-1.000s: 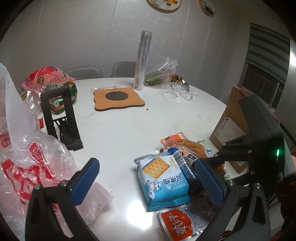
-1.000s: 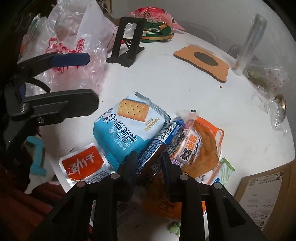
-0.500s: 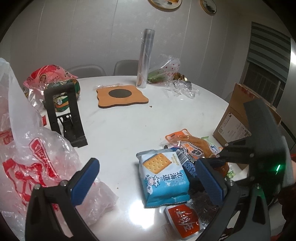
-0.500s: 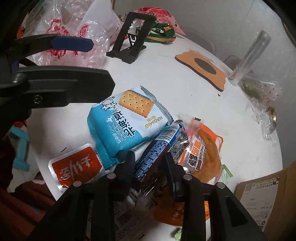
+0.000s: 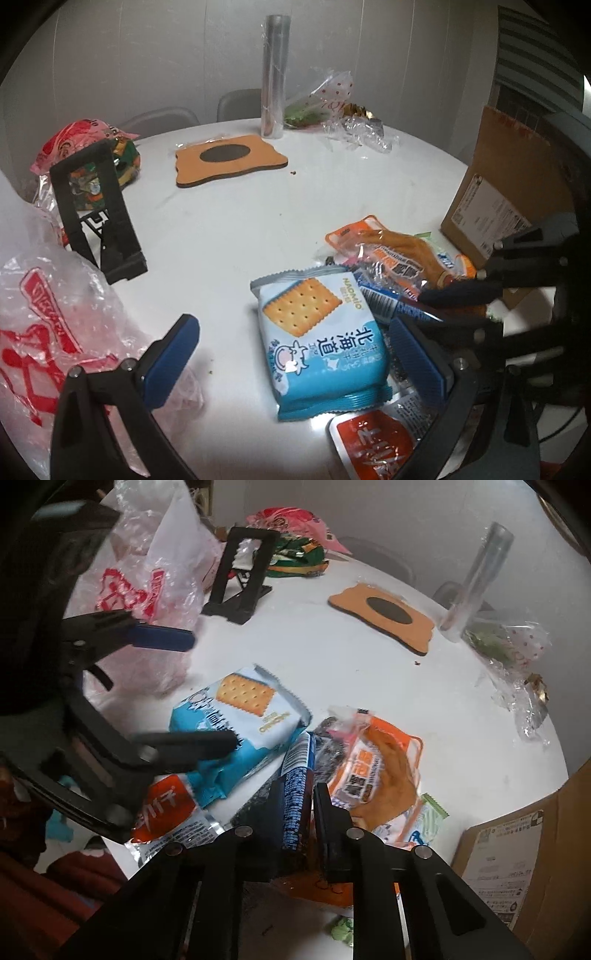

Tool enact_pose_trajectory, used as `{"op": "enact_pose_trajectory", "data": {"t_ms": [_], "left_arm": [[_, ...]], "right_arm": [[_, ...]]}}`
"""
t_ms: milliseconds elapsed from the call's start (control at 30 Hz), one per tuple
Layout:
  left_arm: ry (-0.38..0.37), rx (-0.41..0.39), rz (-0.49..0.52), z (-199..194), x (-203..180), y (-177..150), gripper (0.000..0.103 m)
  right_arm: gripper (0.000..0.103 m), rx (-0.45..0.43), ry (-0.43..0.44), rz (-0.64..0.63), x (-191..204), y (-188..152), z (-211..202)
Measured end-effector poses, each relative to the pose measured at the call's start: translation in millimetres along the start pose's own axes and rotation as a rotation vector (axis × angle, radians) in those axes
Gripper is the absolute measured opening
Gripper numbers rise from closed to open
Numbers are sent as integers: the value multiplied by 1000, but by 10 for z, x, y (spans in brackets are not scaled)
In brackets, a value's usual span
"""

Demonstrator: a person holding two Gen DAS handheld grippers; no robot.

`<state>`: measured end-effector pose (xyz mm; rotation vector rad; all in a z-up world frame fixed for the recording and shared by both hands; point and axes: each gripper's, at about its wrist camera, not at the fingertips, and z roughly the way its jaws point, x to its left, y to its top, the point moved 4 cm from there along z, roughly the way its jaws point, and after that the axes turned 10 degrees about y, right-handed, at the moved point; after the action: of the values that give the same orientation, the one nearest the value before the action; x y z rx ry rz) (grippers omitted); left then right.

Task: Organize snacks
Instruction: 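Grasp the blue-wrapped bar with the right gripper while the left gripper grasps the blue cracker pack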

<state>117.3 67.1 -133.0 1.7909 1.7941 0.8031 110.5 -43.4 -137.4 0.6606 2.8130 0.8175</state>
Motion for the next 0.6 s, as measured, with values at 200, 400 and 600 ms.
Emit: {"op": "enact_pose_trajectory", "data": {"t_ms": [200,400,600], "left_arm": [[2,-2,-1,-15,23,1,102],[8,-19,9,-121,-20,51,102],[51,6,45,-105,-212,149,102]], "right_arm": [[13,25,-39,-56,102,-40,139],[9,-45,-19,-15,31,-9,-100],[9,-142,-57,18,-108,-44,-416]]}}
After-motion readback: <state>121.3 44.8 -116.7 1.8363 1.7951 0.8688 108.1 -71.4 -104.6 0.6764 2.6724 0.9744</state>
